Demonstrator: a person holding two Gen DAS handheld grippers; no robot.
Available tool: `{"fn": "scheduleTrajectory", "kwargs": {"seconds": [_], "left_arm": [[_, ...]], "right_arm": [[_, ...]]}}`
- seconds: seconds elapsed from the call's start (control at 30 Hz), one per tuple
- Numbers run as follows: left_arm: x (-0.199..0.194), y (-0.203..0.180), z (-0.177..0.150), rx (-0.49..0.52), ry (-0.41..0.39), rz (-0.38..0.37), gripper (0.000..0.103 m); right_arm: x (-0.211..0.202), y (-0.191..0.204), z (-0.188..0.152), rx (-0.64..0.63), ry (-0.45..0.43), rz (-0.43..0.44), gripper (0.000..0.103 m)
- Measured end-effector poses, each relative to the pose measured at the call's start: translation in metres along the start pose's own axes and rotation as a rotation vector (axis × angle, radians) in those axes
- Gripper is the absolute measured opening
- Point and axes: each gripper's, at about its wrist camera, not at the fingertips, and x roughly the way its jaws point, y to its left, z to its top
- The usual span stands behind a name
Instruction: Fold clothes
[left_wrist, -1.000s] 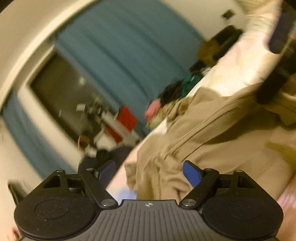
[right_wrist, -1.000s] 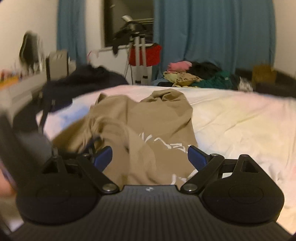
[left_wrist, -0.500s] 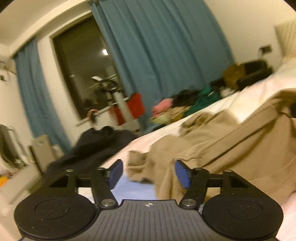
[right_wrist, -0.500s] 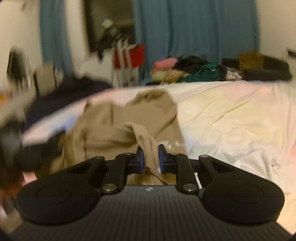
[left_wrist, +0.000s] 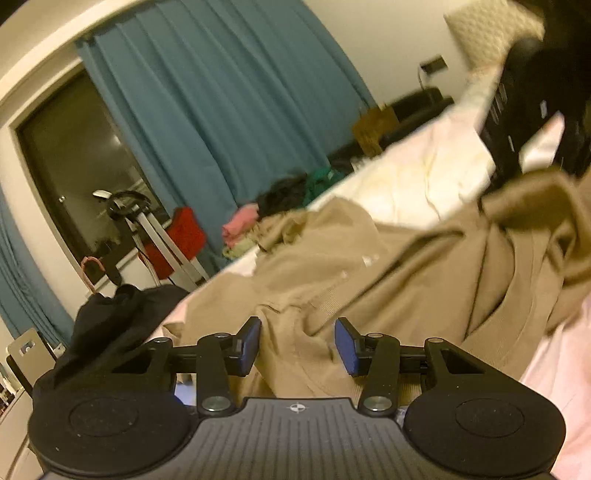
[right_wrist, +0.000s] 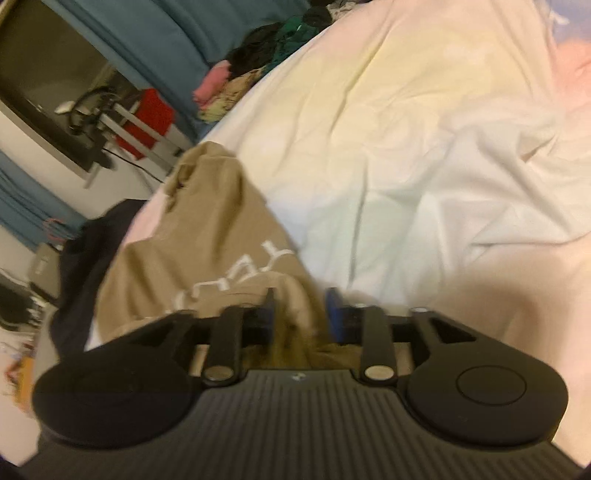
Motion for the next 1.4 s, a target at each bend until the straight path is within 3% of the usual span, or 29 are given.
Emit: {"fn": "scheduleTrajectory", "kwargs": {"seconds": [0.03, 0.07, 0.1, 0.2, 0.23, 0.3, 0.4, 0.6, 0.7, 0.83, 0.93, 1.0, 1.17, 1.4], "left_arm": [[0.002, -0.003, -0.003, 0.012, 0.014, -0.003, 0.046], [0.006, -0.003, -0.005, 0.016, 0.023, -0.005, 0.045], [0.012, -0.003, -0.007, 0.02, 0.031, -0.007, 0.041], [0.015, 0.004, -0.008, -0.006, 0.032, -0.014, 0.016], [0.014, 0.007, -0.007, -0.021, 0.028, -0.016, 0.013], [0.008, 0.019, -0.003, -0.07, 0.005, -0.027, 0.011], [-0.014, 0.05, 0.009, -0.221, -0.04, -0.052, 0.01], [-0.073, 0.119, 0.02, -0.57, -0.147, -0.222, 0.01], [-0.091, 0.14, 0.016, -0.666, -0.192, -0.28, 0.01], [-0.105, 0.149, 0.015, -0.679, -0.233, -0.295, 0.01], [-0.107, 0.147, 0.016, -0.676, -0.252, -0.292, 0.01], [-0.107, 0.147, 0.015, -0.685, -0.251, -0.277, 0.01], [-0.102, 0.154, 0.01, -0.737, -0.239, -0.251, 0.01], [-0.098, 0.159, 0.007, -0.765, -0.233, -0.247, 0.01]], "right_arm": [[0.002, -0.002, 0.0, 0.01, 0.0, -0.014, 0.072], [0.004, -0.003, -0.001, 0.02, 0.0, -0.029, 0.09], [0.006, -0.005, -0.001, 0.029, 0.0, -0.043, 0.091], [-0.002, 0.003, -0.003, -0.041, -0.034, -0.056, 0.09], [-0.005, 0.007, -0.004, -0.067, -0.047, -0.06, 0.09], [-0.013, 0.011, -0.005, -0.12, -0.067, -0.061, 0.09], [-0.026, 0.022, -0.007, -0.186, -0.116, -0.013, 0.09], [-0.044, 0.055, -0.021, -0.381, -0.185, 0.079, 0.09], [-0.047, 0.073, -0.033, -0.504, -0.178, 0.12, 0.09], [-0.045, 0.094, -0.051, -0.642, -0.214, 0.08, 0.09], [-0.041, 0.098, -0.057, -0.694, -0.244, -0.028, 0.09], [-0.041, 0.093, -0.053, -0.697, -0.219, -0.093, 0.09], [-0.062, 0.07, -0.036, -0.653, -0.136, -0.152, 0.09], [-0.102, 0.055, -0.029, -0.609, -0.167, -0.097, 0.09]]}}
